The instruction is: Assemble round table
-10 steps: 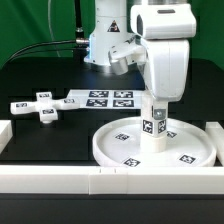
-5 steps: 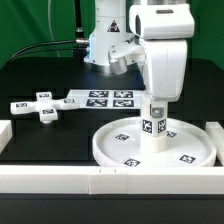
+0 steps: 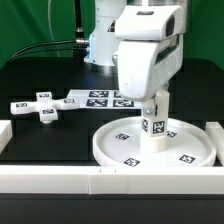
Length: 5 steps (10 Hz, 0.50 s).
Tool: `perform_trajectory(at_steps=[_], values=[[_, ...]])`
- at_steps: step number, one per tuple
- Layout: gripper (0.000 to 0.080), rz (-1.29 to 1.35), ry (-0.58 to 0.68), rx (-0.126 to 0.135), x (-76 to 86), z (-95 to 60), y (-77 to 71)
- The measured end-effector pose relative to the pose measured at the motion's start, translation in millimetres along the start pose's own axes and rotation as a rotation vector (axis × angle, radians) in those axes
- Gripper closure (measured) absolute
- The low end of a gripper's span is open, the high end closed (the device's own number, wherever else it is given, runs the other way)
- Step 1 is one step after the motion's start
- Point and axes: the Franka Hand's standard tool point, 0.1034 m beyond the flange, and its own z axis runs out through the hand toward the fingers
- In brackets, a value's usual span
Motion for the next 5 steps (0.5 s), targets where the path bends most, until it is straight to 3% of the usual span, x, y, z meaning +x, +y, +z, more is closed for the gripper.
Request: perform_trajectory(at_steps=[3,5], values=[[0.0393,0.166,0.001,0.001,-0.4,0.3,-0.3],[0.0392,0.461,0.020,0.011,-2.0,0.9,-1.5]])
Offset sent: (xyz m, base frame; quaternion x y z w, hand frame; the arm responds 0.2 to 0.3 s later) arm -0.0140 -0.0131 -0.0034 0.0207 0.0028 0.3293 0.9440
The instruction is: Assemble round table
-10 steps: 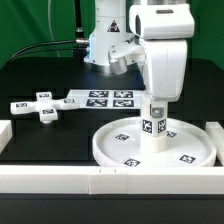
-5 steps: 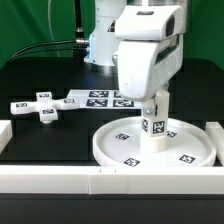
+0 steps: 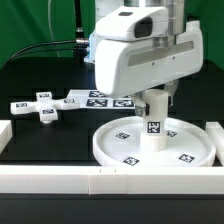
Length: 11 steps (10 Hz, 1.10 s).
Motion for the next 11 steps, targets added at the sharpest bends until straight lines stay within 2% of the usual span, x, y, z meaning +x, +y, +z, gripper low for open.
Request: perform_trajectory(at_steps=[3,4,7,10,11], values=[[0.0392,0.371,0.030,-0.004,0.4,0.5,0.4],[0.0392,0.400,0.031,-0.002,0.2,0.5,0.7],[0.0392,0.620,0.036,0.013,-0.7,0.5,2.2],[0.0392,1.007,0.040,0.047,-1.5,0.5,3.5],[0.0392,1.106,0.041,0.050,-1.3,0.6,3.5]])
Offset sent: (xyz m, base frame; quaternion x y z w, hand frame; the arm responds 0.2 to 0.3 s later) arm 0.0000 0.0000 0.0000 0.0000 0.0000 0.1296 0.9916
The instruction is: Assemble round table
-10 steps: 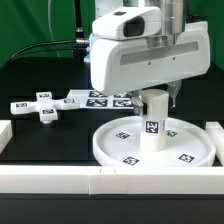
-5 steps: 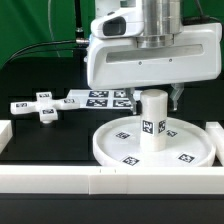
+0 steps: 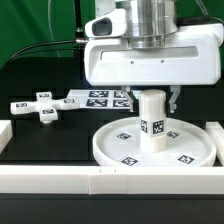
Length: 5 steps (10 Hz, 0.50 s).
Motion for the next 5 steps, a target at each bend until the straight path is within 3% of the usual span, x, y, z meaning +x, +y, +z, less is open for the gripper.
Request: perform_trajectory(at_steps=[5], values=[[0.0392,0.526,-0.020,0.006,-3.7,0.8,-2.7]])
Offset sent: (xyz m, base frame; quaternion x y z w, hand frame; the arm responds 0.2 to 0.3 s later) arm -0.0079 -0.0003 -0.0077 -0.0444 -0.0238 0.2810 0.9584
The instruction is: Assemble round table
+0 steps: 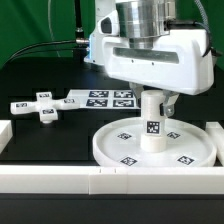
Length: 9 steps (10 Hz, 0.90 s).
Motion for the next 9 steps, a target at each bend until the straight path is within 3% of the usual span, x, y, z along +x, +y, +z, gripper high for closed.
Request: perform_trajectory(at_steps=[5,6,9], values=[[0.0372,0.094,-0.011,0.004,-0.9,0.9,-0.7],[0.0205,0.051,-0.011,0.004,-1.1,0.9,-0.8],[0.0155,-0.169,-0.012,0.004,-4.8,1.5,-2.2]])
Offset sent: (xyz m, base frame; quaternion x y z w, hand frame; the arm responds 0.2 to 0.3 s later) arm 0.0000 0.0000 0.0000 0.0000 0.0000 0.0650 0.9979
